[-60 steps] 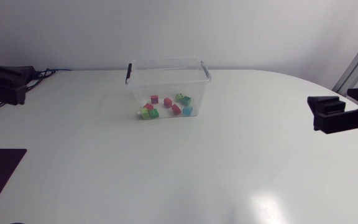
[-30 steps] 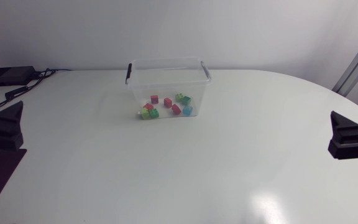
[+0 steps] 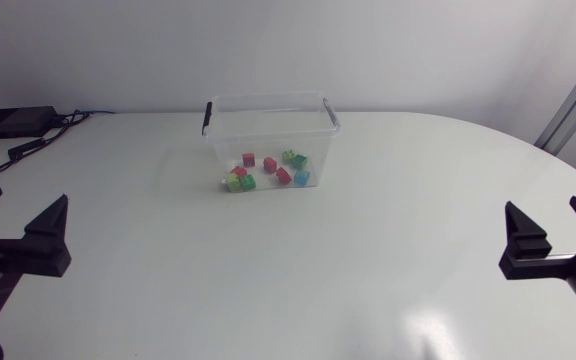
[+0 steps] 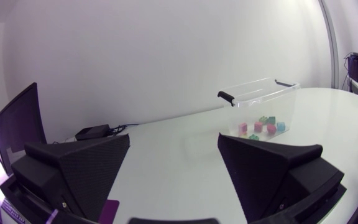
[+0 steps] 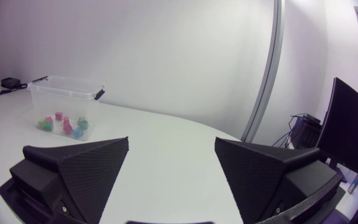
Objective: Place the duplo bricks in the container
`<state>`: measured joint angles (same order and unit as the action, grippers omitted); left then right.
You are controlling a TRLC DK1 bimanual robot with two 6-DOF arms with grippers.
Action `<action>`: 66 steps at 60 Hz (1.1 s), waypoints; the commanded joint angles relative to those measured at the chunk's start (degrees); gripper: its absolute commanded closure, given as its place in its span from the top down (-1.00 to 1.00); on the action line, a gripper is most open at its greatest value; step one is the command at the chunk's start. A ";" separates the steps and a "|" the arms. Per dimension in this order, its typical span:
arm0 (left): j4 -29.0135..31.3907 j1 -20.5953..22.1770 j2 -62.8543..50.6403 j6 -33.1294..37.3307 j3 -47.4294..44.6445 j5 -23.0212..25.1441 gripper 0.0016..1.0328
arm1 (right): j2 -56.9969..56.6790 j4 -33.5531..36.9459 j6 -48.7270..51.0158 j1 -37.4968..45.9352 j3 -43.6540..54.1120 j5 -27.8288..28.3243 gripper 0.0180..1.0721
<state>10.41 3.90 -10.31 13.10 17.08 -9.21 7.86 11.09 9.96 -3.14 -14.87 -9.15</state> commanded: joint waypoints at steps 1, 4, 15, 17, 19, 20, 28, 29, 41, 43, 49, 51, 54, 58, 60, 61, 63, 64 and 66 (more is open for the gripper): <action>-1.92 -0.86 1.81 -3.21 -3.34 1.39 0.92 | -1.35 -2.00 -2.60 0.68 2.95 1.16 0.91; -2.84 -1.19 2.73 -4.29 -4.83 2.24 0.92 | -2.05 -2.99 -3.40 0.95 4.25 2.03 0.91; -6.17 -2.38 6.06 -8.17 -10.22 5.31 0.92 | -4.61 -6.56 -6.28 1.91 8.92 5.16 0.91; -6.77 -2.60 6.66 -8.86 -11.19 5.86 0.92 | -5.06 -7.19 -6.80 2.08 9.76 5.72 0.91; -7.37 -2.81 7.26 -9.56 -12.16 6.41 0.92 | -5.53 -7.84 -7.32 2.26 10.61 6.29 0.91; -7.64 -2.91 7.54 -9.88 -12.60 6.66 0.92 | -5.74 -8.13 -7.56 2.34 10.99 6.54 0.91; -10.19 -3.82 10.08 -12.84 -16.72 9.01 0.92 | -7.69 -10.85 -9.76 3.07 14.56 8.94 0.91; -10.41 -3.90 10.31 -13.10 -17.08 9.21 0.92 | -7.86 -11.09 -9.96 3.14 14.87 9.15 0.91; -10.41 -3.90 10.31 -13.10 -17.08 9.21 0.92 | -7.86 -11.09 -9.96 3.14 14.87 9.15 0.91; -10.41 -3.90 10.31 -13.10 -17.08 9.21 0.92 | -7.86 -11.09 -9.96 3.14 14.87 9.15 0.91; -10.41 -3.90 10.31 -13.10 -17.08 9.21 0.92 | -7.86 -11.09 -9.96 3.14 14.87 9.15 0.91; -10.41 -3.90 10.31 -13.10 -17.08 9.21 0.92 | -7.86 -11.09 -9.96 3.14 14.87 9.15 0.91; -10.41 -3.90 10.31 -13.10 -17.08 9.21 0.92 | -7.86 -11.09 -9.96 3.14 14.87 9.15 0.91; -10.41 -3.90 10.31 -13.10 -17.08 9.21 0.92 | -7.86 -11.09 -9.96 3.14 14.87 9.15 0.91; -10.41 -3.90 10.31 -13.10 -17.08 9.21 0.92 | -7.86 -11.09 -9.96 3.14 14.87 9.15 0.91; -10.41 -3.90 10.31 -13.10 -17.08 9.21 0.92 | -7.86 -11.09 -9.96 3.14 14.87 9.15 0.91; -10.41 -3.90 10.31 -13.10 -17.08 9.21 0.92 | -7.86 -11.09 -9.96 3.14 14.87 9.15 0.91; -10.41 -3.90 10.31 -13.10 -17.08 9.21 0.92 | -7.86 -11.09 -9.96 3.14 14.87 9.15 0.91; -10.41 -3.90 10.31 -13.10 -17.08 9.21 0.92 | -7.86 -11.09 -9.96 3.14 14.87 9.15 0.91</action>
<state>0.91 0.43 -0.36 1.45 1.15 -0.40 0.25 1.04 1.45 -0.25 -1.17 -0.19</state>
